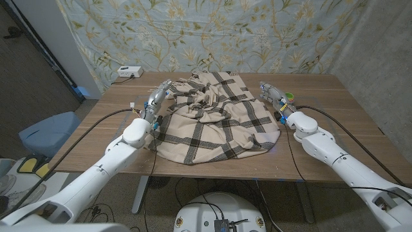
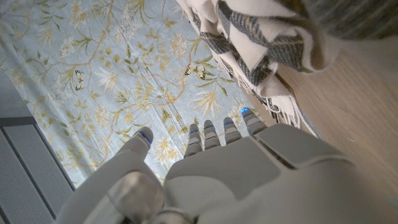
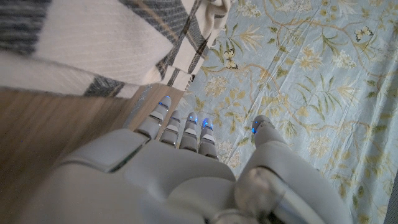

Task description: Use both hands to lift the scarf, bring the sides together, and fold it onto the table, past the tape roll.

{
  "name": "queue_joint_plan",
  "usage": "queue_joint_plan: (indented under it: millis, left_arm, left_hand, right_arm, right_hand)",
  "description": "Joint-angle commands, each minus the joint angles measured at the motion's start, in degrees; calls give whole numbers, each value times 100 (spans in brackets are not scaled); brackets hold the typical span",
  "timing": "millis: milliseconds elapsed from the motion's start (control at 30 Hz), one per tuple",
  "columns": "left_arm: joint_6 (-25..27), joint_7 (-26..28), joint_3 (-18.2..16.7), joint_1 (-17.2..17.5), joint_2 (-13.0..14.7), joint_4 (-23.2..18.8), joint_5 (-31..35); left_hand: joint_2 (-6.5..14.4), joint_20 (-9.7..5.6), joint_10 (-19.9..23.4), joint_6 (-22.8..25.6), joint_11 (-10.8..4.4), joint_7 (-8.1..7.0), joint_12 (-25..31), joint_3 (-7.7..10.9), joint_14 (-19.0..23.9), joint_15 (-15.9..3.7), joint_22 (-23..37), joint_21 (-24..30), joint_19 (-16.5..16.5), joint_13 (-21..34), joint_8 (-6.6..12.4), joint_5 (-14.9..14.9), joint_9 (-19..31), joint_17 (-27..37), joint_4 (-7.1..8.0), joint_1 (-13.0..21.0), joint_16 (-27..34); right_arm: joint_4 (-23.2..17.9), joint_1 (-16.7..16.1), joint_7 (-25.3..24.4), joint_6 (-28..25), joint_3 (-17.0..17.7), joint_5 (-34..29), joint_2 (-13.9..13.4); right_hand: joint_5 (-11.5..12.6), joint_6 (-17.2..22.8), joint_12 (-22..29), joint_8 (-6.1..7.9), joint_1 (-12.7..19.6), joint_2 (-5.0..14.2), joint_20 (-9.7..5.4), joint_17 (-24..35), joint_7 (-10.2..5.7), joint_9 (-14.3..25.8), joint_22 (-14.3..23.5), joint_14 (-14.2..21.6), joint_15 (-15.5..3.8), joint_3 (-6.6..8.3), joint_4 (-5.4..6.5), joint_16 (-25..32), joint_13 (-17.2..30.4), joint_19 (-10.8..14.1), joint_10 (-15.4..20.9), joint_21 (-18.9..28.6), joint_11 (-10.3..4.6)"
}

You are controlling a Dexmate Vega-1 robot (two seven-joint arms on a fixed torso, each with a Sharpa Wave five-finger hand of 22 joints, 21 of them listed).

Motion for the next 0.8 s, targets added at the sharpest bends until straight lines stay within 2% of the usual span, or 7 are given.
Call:
queue_joint_plan:
  millis: [33,267,300,433,800]
  left_arm:
    - [486,625,-53,471,491,-771,918]
    - [1006,798,-129,823,885,-1350,1404]
    - [1047,845,-144,878,921,-1410,1471]
    - [1121,922,-221,1111,1117,-1641,1683]
    - [1582,951,-391,1603,1588,-2302,2263]
  left_hand:
    - [2,66,80,54,-6,-37,46,20,62,7,24,41,45,15,-12,-17,24,21,-82,121,17]
    - [15,105,238,159,-38,-73,77,66,191,-27,30,51,82,21,-11,-53,27,25,-230,266,34]
    - [16,109,276,167,-21,-72,86,73,216,-32,30,50,82,22,-14,-59,27,26,-255,290,37]
    - [11,112,457,350,-112,-88,124,98,313,-62,36,49,86,26,17,-88,29,29,-381,401,40]
    - [13,129,694,666,-177,-103,161,124,323,-120,42,33,57,31,61,-118,32,32,-554,549,1]
  right_arm:
    - [-836,-257,-243,-627,-142,-420,-472]
    - [-1340,-429,-380,-1025,-197,-634,-718]
    - [-1397,-459,-402,-1057,-201,-663,-746]
    - [-1660,-611,-524,-1229,-207,-776,-864]
    - [-2193,-888,-760,-1632,-264,-1096,-1094]
  right_hand:
    - [-15,75,21,26,97,24,53,14,7,24,25,91,-7,27,-71,48,9,19,56,-1,2]
    - [-35,105,22,28,150,49,53,19,4,26,27,122,-18,52,-107,54,10,36,74,7,6]
    - [-37,106,21,27,156,53,54,19,5,26,27,123,-18,56,-111,54,11,39,74,9,8]
    - [-49,125,22,28,191,72,50,23,11,27,28,134,-27,73,-133,55,12,49,88,13,15]
    - [-76,150,30,22,255,99,45,30,9,29,30,161,-39,99,-175,59,14,72,133,22,10]
